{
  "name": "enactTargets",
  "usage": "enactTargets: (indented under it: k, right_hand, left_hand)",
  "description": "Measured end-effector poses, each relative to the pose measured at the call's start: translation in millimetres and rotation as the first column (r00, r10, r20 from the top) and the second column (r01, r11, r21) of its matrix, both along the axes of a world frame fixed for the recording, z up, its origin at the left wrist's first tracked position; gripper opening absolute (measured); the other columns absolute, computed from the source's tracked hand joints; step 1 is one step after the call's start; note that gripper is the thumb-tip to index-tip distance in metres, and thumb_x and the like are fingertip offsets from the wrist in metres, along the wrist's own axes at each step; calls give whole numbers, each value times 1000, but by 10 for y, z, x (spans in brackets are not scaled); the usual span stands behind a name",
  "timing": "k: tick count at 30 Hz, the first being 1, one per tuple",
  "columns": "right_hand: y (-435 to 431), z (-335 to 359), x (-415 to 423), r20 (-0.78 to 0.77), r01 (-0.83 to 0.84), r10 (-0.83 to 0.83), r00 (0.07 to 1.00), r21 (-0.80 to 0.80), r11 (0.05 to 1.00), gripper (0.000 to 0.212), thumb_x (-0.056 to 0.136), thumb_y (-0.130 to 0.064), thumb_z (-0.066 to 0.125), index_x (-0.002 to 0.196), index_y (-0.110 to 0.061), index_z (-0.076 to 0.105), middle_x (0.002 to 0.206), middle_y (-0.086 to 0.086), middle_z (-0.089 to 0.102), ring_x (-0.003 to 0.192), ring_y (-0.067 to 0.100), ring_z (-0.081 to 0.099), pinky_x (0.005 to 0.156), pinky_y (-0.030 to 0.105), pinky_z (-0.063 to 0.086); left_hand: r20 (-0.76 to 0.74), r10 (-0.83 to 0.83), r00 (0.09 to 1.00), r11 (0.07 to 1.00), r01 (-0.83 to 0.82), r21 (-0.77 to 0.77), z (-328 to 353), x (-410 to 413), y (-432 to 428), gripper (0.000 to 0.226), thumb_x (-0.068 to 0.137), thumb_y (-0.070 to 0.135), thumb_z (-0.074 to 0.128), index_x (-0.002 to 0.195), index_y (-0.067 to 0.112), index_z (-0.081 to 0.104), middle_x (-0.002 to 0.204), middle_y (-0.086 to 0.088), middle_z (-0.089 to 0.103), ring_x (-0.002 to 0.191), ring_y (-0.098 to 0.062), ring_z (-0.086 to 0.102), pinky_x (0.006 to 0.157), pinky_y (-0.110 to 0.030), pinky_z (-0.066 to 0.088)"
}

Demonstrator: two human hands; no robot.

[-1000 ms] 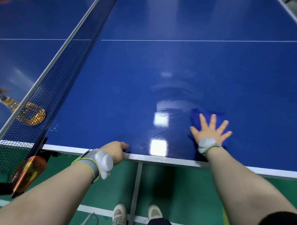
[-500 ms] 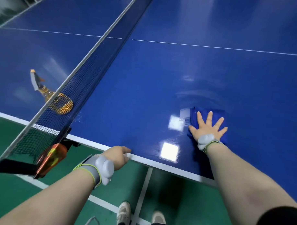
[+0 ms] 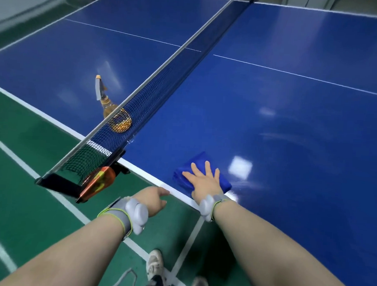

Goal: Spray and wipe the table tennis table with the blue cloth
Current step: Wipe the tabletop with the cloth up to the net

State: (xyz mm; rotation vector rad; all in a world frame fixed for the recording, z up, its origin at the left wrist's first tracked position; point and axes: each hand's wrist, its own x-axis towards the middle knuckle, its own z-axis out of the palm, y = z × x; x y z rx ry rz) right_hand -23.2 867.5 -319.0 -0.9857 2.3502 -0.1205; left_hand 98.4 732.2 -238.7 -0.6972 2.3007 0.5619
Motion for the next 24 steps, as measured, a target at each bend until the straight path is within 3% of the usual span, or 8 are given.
enactTargets:
  k: [7,9,12,15,19,20,22,24]
  right_hand:
    - [-578,158,281,138,-67,69,988,-20,998,78,88,4,36,152,-38,21,163,-7,16,150,36,-2,116,63,8]
    - [-771,243,332,214,29,-1,977,-126,992,71,90,-2,40,151,-36,29,155,-3,35,147,33,21,115,49,26]
    - [-1047,436,290,374,330,-206,904,-308,892,63,88,-4,47,145,-29,44,137,3,57,110,26,60,89,21,47]
    - [-1267,566,138,622,682,-397,675,-321,657,52,88,1,51,136,-18,52,118,7,64,83,18,58,58,4,42]
    - [-1475,518,-24,958,992,-281,64,-31,120,18,86,-1,57,98,-12,62,74,9,65,62,23,62,61,29,52]
    - [-1515,475,-37,960,998,-278,5,11,58,13,86,-3,57,94,-12,60,74,11,64,61,25,62,62,33,53]
    - [-1571,416,-67,883,993,-468,30,29,117,8,88,-6,55,87,-13,54,79,11,60,64,25,58,65,37,52]
    - [-1613,372,-97,706,948,-674,218,11,318,18,93,-13,48,76,-13,43,87,10,51,76,25,54,76,39,53]
  left_hand:
    - [-38,46,998,998,-45,32,133,127,-398,46,96,22,48,141,28,44,138,1,53,121,-18,54,98,-21,40]
    - [-49,60,997,998,-59,34,161,178,-553,46,96,22,48,142,26,43,137,-1,54,119,-19,55,97,-22,40]
    - [-69,70,995,997,-68,38,232,221,-820,48,96,24,49,144,27,40,139,1,52,122,-18,53,98,-20,38]
    - [-120,50,992,998,-47,33,372,249,-1093,48,97,26,49,144,25,40,144,1,47,129,-17,48,100,-18,34]
    - [-192,21,981,999,-11,48,545,223,-1389,48,97,25,49,144,23,41,145,2,46,132,-16,44,107,-19,30]
    - [-204,23,979,998,-9,66,576,218,-1472,48,96,24,49,143,23,41,144,2,47,131,-16,46,107,-20,31]
    - [-223,13,975,997,3,71,659,206,-1658,47,96,25,49,143,26,41,141,4,49,126,-16,50,103,-20,36]
    - [-260,12,966,996,11,88,747,201,-1835,47,96,26,48,142,29,41,139,7,51,122,-15,53,99,-19,38]
